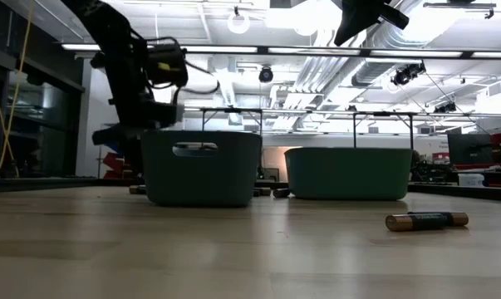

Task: Sort batteries
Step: Put the black battery into the blue bin

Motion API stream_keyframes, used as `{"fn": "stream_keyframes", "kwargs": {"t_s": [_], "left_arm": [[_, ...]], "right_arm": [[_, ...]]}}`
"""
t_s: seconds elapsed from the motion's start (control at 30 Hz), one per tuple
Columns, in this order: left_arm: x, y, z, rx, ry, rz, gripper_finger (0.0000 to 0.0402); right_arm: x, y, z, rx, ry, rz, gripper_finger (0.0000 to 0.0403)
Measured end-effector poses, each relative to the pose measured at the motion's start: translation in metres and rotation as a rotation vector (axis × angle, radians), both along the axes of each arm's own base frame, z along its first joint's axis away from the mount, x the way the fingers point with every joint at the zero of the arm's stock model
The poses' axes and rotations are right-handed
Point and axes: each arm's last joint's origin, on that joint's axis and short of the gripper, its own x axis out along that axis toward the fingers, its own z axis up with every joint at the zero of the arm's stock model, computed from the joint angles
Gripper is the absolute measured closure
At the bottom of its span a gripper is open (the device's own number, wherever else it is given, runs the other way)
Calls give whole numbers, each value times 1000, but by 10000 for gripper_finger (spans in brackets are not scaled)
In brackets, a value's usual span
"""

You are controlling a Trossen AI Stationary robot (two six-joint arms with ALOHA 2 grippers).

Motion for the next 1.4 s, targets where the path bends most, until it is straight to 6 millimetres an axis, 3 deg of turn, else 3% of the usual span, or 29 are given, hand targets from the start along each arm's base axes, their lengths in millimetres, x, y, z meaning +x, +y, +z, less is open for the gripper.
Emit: {"fn": "stream_keyframes", "kwargs": {"t_s": [0.4, 0.6, 0.77, 0.83, 0.97, 1.27, 1.4], "left_arm": [[-4, 1, -8, -149, 25, -75, 257], [-1, 4, -26, -179, 103, -88, 257], [0, 6, -37, -217, 141, -6, 262], [0, 4, -35, -241, 141, 44, 284], [-4, 0, -17, -331, 105, 165, 374], [-12, -8, 74, -249, -347, 264, 372], [0, -24, 90, -330, -508, 191, 372]], "right_arm": [[0, 0, 0, -18, 19, 11, 403], [0, 0, 0, -21, 18, 6, 403], [0, 0, 0, -18, 16, 5, 403], [0, 0, 0, -8, 7, -2, 403], [0, 0, 0, -6, 5, -4, 403], [0, 0, 0, -4, 5, -2, 403], [0, 0, 0, -4, 5, -2, 403]]}}
